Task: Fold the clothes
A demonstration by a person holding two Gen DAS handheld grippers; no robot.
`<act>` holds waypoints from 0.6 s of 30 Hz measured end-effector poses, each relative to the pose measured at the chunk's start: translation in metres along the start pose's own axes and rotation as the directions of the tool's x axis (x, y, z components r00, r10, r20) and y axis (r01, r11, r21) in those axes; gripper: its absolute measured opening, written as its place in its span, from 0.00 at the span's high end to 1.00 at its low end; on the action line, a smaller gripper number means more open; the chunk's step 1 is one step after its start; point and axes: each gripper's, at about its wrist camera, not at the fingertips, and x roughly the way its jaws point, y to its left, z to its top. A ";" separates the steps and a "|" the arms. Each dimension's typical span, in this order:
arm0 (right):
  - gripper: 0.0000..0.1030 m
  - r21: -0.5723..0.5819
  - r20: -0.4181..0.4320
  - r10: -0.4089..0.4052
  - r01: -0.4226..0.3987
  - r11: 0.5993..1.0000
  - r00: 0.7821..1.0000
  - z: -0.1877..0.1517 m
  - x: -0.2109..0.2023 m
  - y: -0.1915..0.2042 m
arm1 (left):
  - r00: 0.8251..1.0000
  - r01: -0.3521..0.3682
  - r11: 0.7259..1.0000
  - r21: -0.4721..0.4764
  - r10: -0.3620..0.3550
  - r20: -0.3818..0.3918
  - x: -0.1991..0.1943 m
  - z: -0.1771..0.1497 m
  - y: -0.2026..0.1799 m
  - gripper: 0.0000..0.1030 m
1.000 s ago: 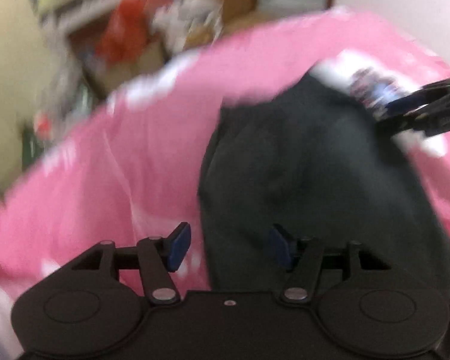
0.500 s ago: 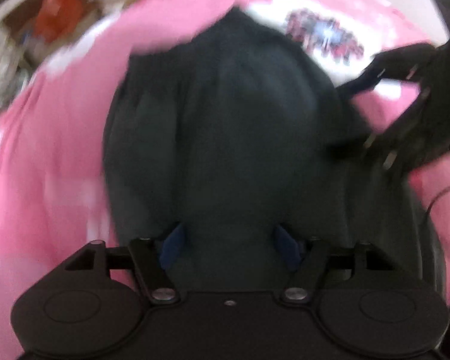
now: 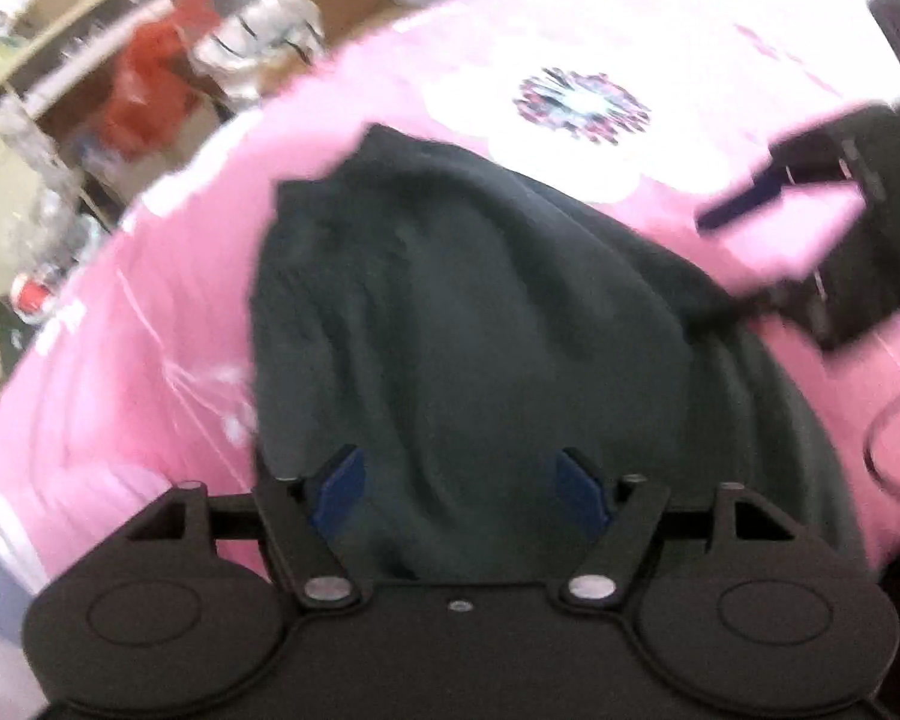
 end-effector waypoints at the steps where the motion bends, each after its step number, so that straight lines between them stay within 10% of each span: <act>1: 0.26 -0.010 0.013 0.001 0.000 1.000 1.000 0.005 0.007 0.000 | 1.000 -0.006 0.999 -0.041 0.007 0.020 0.007 0.005 0.009 0.34; 9: 0.26 0.067 0.115 0.003 -0.011 0.998 0.993 0.032 0.025 -0.023 | 0.996 0.041 0.920 -0.389 -0.008 0.088 0.059 0.038 0.089 0.36; 11: 0.26 0.103 0.150 0.008 -0.024 0.994 0.989 0.036 0.027 -0.031 | 0.994 0.091 0.909 -0.407 -0.056 0.096 0.064 0.037 0.094 0.54; 12: 0.26 0.112 0.156 0.009 -0.026 0.993 0.988 0.037 0.030 -0.034 | 0.991 0.128 0.902 -0.413 -0.104 0.080 0.074 0.040 0.098 0.82; 18: 0.25 0.153 0.156 0.036 -0.060 0.986 0.987 0.034 0.043 -0.045 | 0.988 0.056 0.959 -0.279 -0.013 0.153 0.046 0.061 0.081 0.90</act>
